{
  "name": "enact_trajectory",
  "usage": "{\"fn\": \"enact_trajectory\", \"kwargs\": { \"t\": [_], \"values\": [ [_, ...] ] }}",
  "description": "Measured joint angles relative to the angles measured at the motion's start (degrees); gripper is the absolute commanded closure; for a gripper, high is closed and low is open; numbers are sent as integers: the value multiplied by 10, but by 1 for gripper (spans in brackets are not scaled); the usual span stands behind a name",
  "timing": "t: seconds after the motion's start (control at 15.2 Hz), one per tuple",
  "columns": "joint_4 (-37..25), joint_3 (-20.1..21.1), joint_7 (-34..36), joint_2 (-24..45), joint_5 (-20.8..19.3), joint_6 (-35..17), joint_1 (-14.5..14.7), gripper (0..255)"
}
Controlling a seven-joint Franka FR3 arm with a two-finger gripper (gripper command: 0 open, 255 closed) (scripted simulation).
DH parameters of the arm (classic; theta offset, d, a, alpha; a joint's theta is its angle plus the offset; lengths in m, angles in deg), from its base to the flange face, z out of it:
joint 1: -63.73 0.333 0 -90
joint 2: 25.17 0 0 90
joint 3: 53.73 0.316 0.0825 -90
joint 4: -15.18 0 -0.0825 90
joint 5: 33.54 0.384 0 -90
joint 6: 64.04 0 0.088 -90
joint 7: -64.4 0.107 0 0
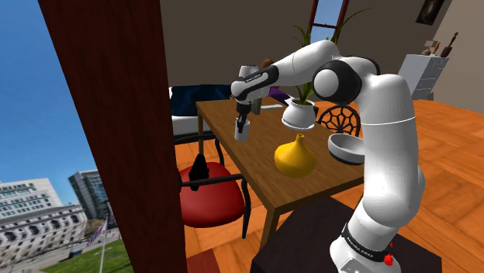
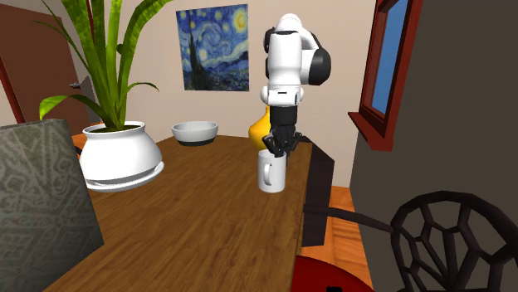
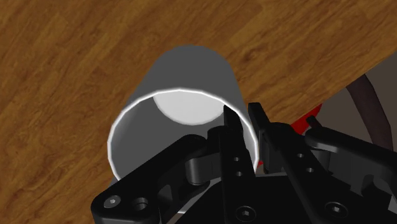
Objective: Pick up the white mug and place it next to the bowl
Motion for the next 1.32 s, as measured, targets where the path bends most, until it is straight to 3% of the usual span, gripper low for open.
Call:
{"fn": "enact_trajectory", "kwargs": {
  "t": [1.32],
  "values": [
    [-94,-5,8,-40,-10,133,0,255]
  ]
}}
